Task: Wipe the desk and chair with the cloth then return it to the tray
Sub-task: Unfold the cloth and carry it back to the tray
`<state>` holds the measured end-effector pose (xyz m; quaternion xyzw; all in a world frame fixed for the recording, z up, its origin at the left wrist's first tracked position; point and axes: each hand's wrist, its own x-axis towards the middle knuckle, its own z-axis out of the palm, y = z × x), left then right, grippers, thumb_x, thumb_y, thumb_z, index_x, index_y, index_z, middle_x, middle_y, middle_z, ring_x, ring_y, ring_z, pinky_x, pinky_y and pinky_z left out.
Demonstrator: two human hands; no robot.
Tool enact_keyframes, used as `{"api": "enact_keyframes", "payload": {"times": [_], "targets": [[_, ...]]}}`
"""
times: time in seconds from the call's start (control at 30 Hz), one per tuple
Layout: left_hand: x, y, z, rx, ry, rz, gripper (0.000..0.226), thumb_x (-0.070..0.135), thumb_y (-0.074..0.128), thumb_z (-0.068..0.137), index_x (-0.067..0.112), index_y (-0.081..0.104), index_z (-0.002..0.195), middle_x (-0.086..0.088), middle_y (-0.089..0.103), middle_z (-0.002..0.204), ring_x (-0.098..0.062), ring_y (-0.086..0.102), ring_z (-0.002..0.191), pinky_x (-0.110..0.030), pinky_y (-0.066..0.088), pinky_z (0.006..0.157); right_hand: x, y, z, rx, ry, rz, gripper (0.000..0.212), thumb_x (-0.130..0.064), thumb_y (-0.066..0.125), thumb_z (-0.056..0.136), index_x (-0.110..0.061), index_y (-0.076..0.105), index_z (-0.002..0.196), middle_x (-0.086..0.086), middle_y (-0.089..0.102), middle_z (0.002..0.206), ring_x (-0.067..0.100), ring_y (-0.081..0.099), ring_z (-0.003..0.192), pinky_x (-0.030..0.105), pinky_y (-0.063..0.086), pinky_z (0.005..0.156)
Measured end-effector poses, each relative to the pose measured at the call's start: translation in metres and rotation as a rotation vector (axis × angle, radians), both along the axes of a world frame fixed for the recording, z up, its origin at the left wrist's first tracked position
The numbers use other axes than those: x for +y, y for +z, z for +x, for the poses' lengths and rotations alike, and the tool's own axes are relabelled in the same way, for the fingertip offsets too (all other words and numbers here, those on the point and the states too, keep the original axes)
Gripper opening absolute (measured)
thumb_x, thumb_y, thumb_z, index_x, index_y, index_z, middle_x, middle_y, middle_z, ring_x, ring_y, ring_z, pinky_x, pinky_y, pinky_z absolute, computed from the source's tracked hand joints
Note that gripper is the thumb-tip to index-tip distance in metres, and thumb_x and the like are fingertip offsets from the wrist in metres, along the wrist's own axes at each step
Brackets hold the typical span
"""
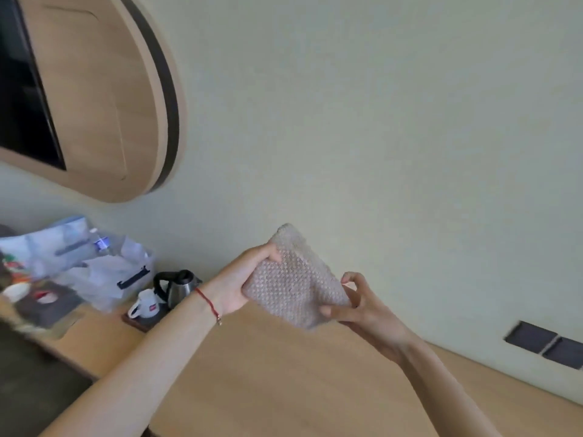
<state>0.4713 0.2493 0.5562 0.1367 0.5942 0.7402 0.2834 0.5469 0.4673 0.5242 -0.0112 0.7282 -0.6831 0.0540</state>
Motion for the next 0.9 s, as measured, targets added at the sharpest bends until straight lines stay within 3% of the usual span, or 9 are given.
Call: {"api": "enact_keyframes", "payload": {"times": [0.13,0.23,0.33,0.43,0.57,0.67,0.77,0.83,0.9], "targets": [[-0.037,0.005,-0.060,0.169,-0.113,-0.098,0.039,0.008,0.049,0.062,0.003,0.058,0.100,-0.013,0.054,0.090,-0.025,0.052,0.085,-0.037,0.038,0.077,-0.037,0.009,-0.072,0.014,0.152,0.186,0.088,-0.045,0.080,0.064,-0.037,0.026,0.133,-0.014,0.048,0.140,0.005,0.045,0.129,0.031,0.035,0.108],[-0.068,0.004,-0.105,0.190,-0.235,-0.135,0.018,0.006,0.051,0.059,0.013,0.061,0.072,-0.001,0.056,0.074,-0.016,0.054,0.071,-0.027,0.041,0.066,-0.083,0.016,-0.123,0.058,0.218,0.146,0.071,-0.056,0.077,0.064,-0.034,0.050,0.126,-0.011,0.063,0.127,0.006,0.059,0.118,0.022,0.051,0.094],[-0.106,-0.006,-0.155,0.157,-0.256,-0.164,0.012,0.006,0.052,0.058,0.007,0.055,0.070,0.002,0.061,0.069,-0.010,0.060,0.064,-0.023,0.047,0.059,-0.127,0.011,-0.170,0.090,0.200,0.130,0.035,-0.041,0.077,0.073,-0.030,0.070,0.105,-0.003,0.073,0.111,0.014,0.068,0.105,0.021,0.056,0.080],[-0.154,-0.015,-0.206,0.150,-0.290,-0.171,0.013,0.007,0.055,0.066,0.017,0.057,0.075,-0.005,0.057,0.081,-0.017,0.057,0.074,-0.030,0.044,0.066,-0.170,0.004,-0.216,0.192,0.037,0.132,0.018,-0.030,0.078,0.075,-0.022,0.066,0.085,-0.007,0.072,0.084,0.010,0.068,0.081,0.023,0.052,0.067],[-0.221,-0.030,-0.268,0.134,-0.290,-0.202,0.026,0.017,0.071,0.071,0.015,0.063,0.096,-0.006,0.071,0.100,-0.022,0.068,0.094,-0.030,0.056,0.073,-0.230,0.012,-0.268,0.360,-0.084,0.289,0.019,-0.019,0.075,0.079,-0.021,0.056,0.076,-0.003,0.062,0.069,0.014,0.061,0.066,0.026,0.049,0.058],[-0.256,-0.043,-0.309,0.070,-0.335,-0.171,0.042,0.018,0.078,0.070,0.019,0.066,0.111,-0.005,0.069,0.116,-0.019,0.064,0.109,-0.025,0.055,0.080,-0.263,0.020,-0.306,0.463,-0.209,0.351,0.034,-0.033,0.079,0.071,-0.006,0.060,0.079,0.027,0.065,0.078,0.041,0.059,0.069,0.048,0.049,0.060],[-0.278,-0.059,-0.341,0.006,-0.125,-0.153,0.046,0.020,0.076,0.069,0.008,0.064,0.112,-0.009,0.069,0.116,-0.019,0.066,0.104,-0.027,0.055,0.084,-0.279,0.022,-0.336,0.480,-0.323,0.345,0.061,-0.043,0.077,0.064,0.011,0.057,0.084,0.036,0.063,0.084,0.047,0.059,0.072,0.055,0.049,0.060],[-0.290,-0.069,-0.360,-0.068,0.021,-0.112,0.043,0.022,0.077,0.064,0.005,0.067,0.102,-0.010,0.072,0.103,-0.018,0.070,0.091,-0.026,0.058,0.078,-0.285,0.017,-0.349,0.449,-0.354,0.300,0.051,-0.037,0.077,0.068,0.008,0.061,0.085,0.029,0.068,0.088,0.043,0.065,0.084,0.057,0.055,0.068],[-0.298,-0.074,-0.373,-0.133,0.049,-0.037,0.040,0.024,0.077,0.062,0.005,0.068,0.096,-0.009,0.073,0.097,-0.019,0.071,0.091,-0.026,0.059,0.076,-0.289,0.010,-0.361,0.413,-0.353,0.256,0.039,-0.029,0.077,0.073,0.006,0.063,0.086,0.025,0.070,0.089,0.032,0.069,0.080,0.049,0.056,0.072]]}}
